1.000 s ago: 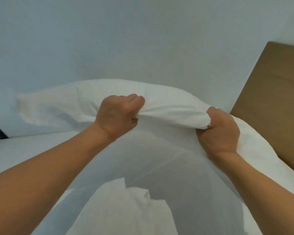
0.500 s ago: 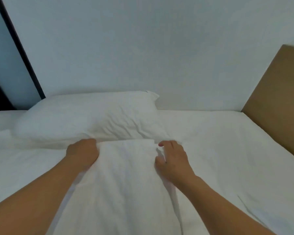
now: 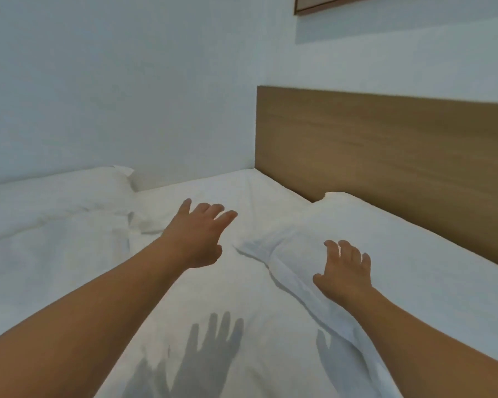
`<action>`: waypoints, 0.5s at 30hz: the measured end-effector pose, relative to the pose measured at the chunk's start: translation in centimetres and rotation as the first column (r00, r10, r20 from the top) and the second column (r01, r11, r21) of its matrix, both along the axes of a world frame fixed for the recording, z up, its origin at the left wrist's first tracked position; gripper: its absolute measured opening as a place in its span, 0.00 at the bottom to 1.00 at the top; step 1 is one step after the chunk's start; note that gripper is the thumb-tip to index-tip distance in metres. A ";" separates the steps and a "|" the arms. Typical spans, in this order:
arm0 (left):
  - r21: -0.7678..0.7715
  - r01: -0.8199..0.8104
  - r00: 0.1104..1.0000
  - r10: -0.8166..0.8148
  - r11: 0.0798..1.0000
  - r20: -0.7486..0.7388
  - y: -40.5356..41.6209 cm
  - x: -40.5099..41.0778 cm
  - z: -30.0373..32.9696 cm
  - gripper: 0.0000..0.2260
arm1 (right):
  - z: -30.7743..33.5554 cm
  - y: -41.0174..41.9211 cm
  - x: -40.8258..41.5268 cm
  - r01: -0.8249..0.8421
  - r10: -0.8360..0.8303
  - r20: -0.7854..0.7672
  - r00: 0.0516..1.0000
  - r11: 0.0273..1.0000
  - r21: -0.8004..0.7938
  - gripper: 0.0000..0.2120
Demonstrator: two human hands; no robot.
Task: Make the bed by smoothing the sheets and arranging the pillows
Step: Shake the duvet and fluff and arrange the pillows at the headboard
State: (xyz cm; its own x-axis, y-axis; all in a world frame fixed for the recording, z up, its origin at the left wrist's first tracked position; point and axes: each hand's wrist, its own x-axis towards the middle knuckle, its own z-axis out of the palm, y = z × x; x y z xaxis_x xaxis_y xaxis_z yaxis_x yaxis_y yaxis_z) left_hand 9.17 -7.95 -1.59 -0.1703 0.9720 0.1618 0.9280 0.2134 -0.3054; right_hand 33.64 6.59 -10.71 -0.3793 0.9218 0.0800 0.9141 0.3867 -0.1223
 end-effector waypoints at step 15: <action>-0.205 0.166 0.979 -0.186 0.965 -0.079 9.5 17.0 -9.1 0.53 | -5.5 -3.2 14.2 0.232 -0.177 0.280 0.944 0.956 -0.178 0.68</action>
State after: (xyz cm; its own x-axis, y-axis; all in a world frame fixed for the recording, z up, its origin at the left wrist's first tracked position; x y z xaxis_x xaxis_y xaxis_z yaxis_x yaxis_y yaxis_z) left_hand 26.22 1.53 -10.64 0.0134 0.9995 -0.0280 0.9095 -0.0238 -0.4150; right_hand 47.86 3.43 -16.24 -0.1630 0.9673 -0.1945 0.9811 0.1798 0.0721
